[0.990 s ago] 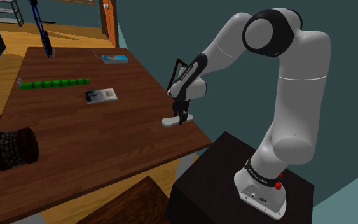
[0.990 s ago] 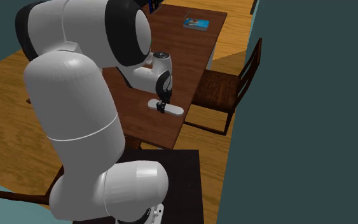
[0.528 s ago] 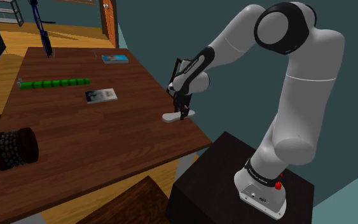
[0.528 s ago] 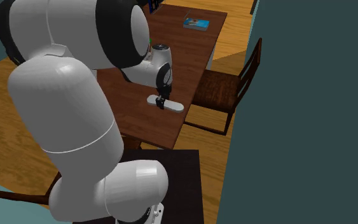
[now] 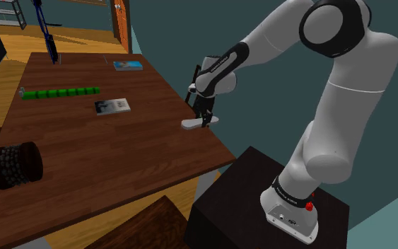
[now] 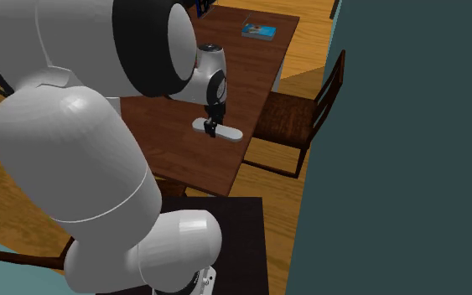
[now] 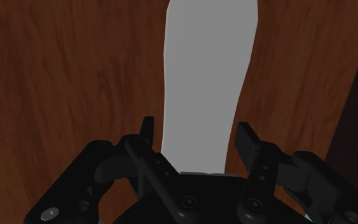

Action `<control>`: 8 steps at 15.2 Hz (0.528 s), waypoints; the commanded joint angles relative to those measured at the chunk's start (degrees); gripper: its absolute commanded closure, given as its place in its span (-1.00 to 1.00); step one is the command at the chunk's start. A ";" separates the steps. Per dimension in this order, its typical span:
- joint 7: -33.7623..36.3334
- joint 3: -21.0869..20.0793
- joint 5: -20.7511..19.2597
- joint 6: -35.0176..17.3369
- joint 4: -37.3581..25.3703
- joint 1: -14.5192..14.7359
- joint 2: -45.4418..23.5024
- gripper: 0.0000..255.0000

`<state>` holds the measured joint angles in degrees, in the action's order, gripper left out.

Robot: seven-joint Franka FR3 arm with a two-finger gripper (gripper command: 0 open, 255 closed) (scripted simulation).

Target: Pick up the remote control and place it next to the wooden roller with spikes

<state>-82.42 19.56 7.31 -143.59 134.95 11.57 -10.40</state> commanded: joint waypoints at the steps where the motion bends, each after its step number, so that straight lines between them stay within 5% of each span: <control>1: 0.54 0.29 -0.81 1.38 -0.29 0.14 1.17 1.00; 8: 2.59 0.96 -3.63 6.51 -1.27 0.55 5.68 1.00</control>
<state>-80.05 20.35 4.18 -137.92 133.70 12.13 -5.60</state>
